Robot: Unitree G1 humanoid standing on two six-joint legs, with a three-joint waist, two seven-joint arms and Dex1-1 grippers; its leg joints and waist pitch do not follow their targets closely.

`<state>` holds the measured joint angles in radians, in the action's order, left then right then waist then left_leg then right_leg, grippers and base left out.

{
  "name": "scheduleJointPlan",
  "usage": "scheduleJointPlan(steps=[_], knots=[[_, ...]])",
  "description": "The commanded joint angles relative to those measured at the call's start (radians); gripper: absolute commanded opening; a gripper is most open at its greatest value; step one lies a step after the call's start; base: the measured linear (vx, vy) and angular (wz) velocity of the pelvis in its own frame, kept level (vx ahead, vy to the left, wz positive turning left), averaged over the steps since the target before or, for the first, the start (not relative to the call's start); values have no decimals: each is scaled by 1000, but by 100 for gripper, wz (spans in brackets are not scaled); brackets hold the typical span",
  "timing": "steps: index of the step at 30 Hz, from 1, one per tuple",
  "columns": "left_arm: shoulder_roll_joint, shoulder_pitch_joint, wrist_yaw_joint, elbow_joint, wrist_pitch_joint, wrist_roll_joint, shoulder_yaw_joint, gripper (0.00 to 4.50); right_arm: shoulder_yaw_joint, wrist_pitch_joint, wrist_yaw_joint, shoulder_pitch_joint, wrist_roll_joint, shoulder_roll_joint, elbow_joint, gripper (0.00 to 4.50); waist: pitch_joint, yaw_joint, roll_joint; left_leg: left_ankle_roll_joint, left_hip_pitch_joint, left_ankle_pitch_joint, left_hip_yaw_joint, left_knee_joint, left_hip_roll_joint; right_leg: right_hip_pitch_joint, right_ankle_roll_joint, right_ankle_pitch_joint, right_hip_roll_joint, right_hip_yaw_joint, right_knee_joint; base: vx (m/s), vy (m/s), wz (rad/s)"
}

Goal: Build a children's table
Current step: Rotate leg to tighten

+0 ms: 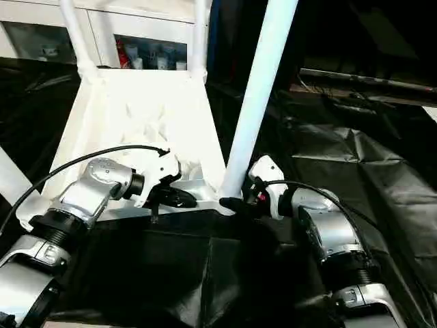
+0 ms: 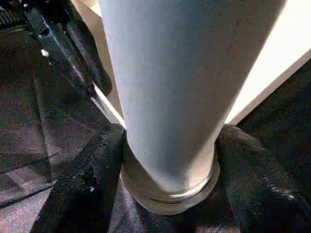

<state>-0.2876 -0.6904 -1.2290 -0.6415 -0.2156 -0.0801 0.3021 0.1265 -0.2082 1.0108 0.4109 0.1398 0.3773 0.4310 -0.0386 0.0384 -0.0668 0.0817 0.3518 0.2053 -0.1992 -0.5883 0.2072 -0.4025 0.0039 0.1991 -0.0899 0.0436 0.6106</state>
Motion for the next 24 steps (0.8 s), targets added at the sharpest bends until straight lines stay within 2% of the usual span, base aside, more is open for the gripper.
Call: scheduleJointPlan(steps=[1,2,4,6,10,11,12,13,14,15,19,20,21,24], knots=[[22,14,57,-31,-7,-18,26,0,26,-14,19,-20,23,-21,-38,262,49,1,0,-72,-5,149,8,67,29,46,-270,104,-47,-37,-66,0,0,0],[30,12,74,-35,-2,-19,21,0,23,-15,5,-23,23,-28,-37,262,49,2,1,-69,-6,150,9,68,29,45,-266,108,-47,-37,-67,0,0,0],[102,-3,215,-69,2,-27,-4,0,0,-16,-153,-27,-11,-91,-2,259,45,3,2,-58,-8,169,7,70,29,41,-262,131,-45,-37,-71,0,0,0],[135,-8,279,-81,0,-32,-13,0,-11,-18,-241,-26,-32,-123,21,259,44,2,-1,-23,-7,214,12,74,27,41,-227,237,-49,-35,-82,0,0,0],[228,-10,382,-96,-29,-43,-7,0,-47,-42,-454,-11,-50,-237,81,258,42,-8,4,-3,-6,262,16,78,25,33,-179,333,-48,-36,-94,0,0,0],[228,-10,382,-96,-29,-43,-7,0,-47,-42,-454,-11,-50,-237,81,258,43,-9,3,0,-5,268,19,80,25,34,-165,353,-48,-35,-96,0,0,0],[255,-6,396,-93,-35,-49,6,0,-55,-49,-507,-5,-52,-279,89,258,44,-9,5,-2,-6,262,19,80,26,33,-161,336,-47,-36,-96,0,0,0],[255,-6,396,-93,-35,-49,6,0,-55,-49,-507,-5,-52,-279,89,257,43,-10,6,-2,-6,264,17,80,26,30,-163,324,-45,-37,-96,0,0,0],[275,0,395,-83,-40,-55,22,0,-52,-52,-547,2,-59,-314,95,257,44,-10,8,-1,-2,256,19,82,24,34,-163,307,-45,-36,-93,0,0,0],[290,3,402,-81,-41,-59,29,0,-51,-49,-577,8,-67,-340,98,257,45,-11,7,-1,-3,253,18,82,24,33,-165,288,-44,-36,-92,0,0,0],[295,2,408,-83,-35,-60,29,0,-40,-38,-599,14,-87,-356,97,257,45,-13,8,-4,-2,260,18,83,24,34,-164,274,-43,-36,-92,0,0,0],[294,2,409,-84,-35,-60,28,0,-40,-36,-599,14,-88,-356,97,292,45,-13,8,-4,-4,267,18,83,24,33,-164,278,-43,-36,-93,0,0,0],[266,1,394,-86,-18,-54,13,0,-44,-9,-554,16,-78,-325,97,313,44,-12,3,-6,-2,274,17,83,24,32,-161,289,-44,-36,-95,0,0,0],[247,3,372,-83,-2,-46,6,0,-45,-3,-505,14,-66,-299,88,337,45,-11,6,-13,-1,260,17,82,25,33,-167,263,-44,-37,-92,0,0,0]])
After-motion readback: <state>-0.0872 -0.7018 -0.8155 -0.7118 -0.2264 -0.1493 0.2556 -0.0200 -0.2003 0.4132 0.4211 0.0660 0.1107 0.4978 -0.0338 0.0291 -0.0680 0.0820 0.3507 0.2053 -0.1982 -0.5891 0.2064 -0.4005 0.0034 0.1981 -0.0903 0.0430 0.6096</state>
